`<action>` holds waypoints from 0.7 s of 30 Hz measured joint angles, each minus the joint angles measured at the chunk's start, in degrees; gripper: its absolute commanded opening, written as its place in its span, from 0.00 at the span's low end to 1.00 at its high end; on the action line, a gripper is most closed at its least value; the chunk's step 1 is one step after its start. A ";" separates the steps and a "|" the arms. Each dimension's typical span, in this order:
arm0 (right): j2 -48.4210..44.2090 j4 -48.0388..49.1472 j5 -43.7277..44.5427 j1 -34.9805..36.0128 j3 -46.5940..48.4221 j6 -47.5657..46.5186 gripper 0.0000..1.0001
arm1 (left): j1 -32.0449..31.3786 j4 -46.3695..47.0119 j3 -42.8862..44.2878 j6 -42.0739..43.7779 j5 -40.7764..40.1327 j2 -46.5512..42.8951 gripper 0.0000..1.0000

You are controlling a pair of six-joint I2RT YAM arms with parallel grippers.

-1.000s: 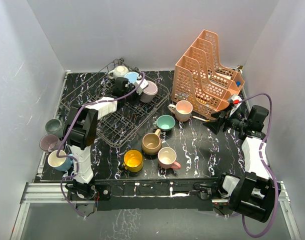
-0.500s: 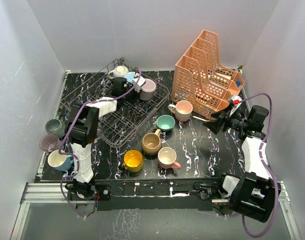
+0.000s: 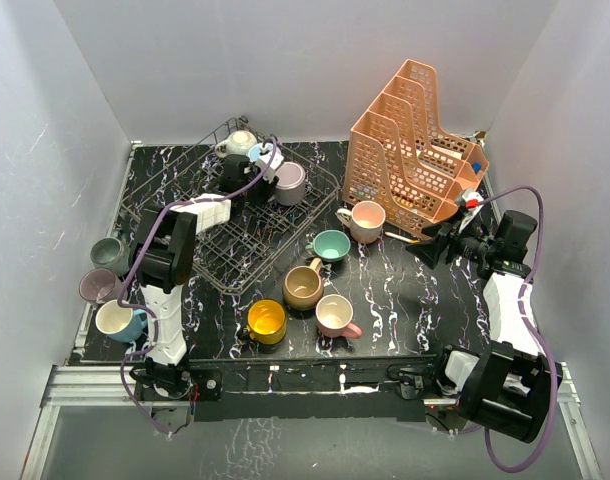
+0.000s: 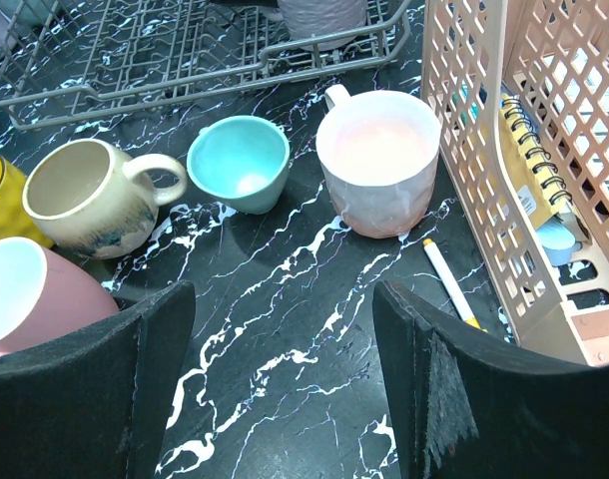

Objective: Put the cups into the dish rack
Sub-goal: Turn the cup upside down in the dish rack.

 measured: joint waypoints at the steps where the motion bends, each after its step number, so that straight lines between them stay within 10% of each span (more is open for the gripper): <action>1: 0.04 0.00 0.00 0.00 0.00 0.00 0.74 | 0.04 -0.04 0.00 -0.15 -0.26 0.00 0.35; 21: 0.07 0.00 0.00 0.00 0.00 -0.02 0.74 | 0.02 -2.75 2.36 -9.29 -0.31 -0.02 0.18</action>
